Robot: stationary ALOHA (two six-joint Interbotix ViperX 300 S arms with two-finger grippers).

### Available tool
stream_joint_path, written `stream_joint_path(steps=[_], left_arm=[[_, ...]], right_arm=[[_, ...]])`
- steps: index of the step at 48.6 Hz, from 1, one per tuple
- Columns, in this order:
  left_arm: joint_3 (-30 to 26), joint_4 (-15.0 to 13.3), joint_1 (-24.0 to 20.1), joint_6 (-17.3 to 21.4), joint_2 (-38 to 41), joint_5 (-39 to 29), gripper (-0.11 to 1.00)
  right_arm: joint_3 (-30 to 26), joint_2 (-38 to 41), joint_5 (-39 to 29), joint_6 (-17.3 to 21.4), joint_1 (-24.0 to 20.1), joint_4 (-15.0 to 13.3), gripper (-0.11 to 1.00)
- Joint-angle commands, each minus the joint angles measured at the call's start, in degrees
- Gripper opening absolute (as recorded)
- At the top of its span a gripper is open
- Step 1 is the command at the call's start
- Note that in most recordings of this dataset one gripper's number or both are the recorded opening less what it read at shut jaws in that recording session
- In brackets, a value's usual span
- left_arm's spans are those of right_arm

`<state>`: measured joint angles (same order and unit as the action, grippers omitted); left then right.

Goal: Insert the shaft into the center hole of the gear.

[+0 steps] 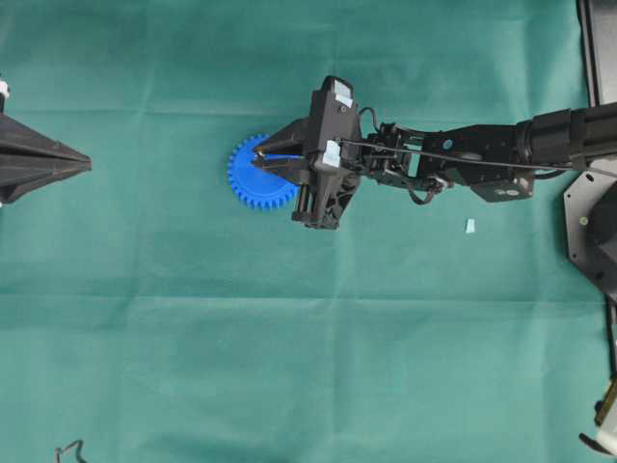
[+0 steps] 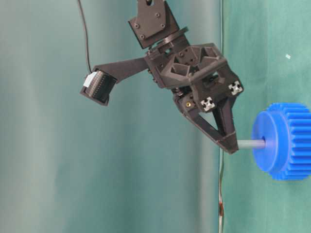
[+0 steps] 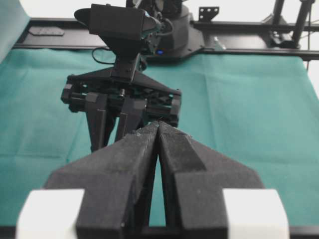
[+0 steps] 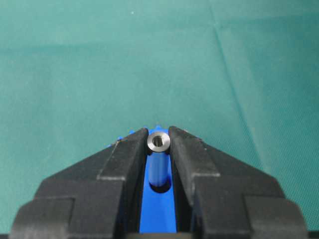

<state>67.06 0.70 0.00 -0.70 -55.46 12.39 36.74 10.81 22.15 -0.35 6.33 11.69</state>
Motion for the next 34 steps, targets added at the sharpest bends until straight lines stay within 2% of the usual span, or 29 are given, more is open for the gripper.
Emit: stream_joint_path(steps=[1,34], left_arm=[[-1.4,0.1,-0.1,0.0,0.3,0.4,0.0],[-1.4,0.1,-0.1,0.1,0.2,0.1,0.0]], right_arm=[[-0.8,-0.4,0.5,-0.1,0.5,0.1,0.16],[1.2,-2.5,0.8,0.0,1.1,0.2,0.16]])
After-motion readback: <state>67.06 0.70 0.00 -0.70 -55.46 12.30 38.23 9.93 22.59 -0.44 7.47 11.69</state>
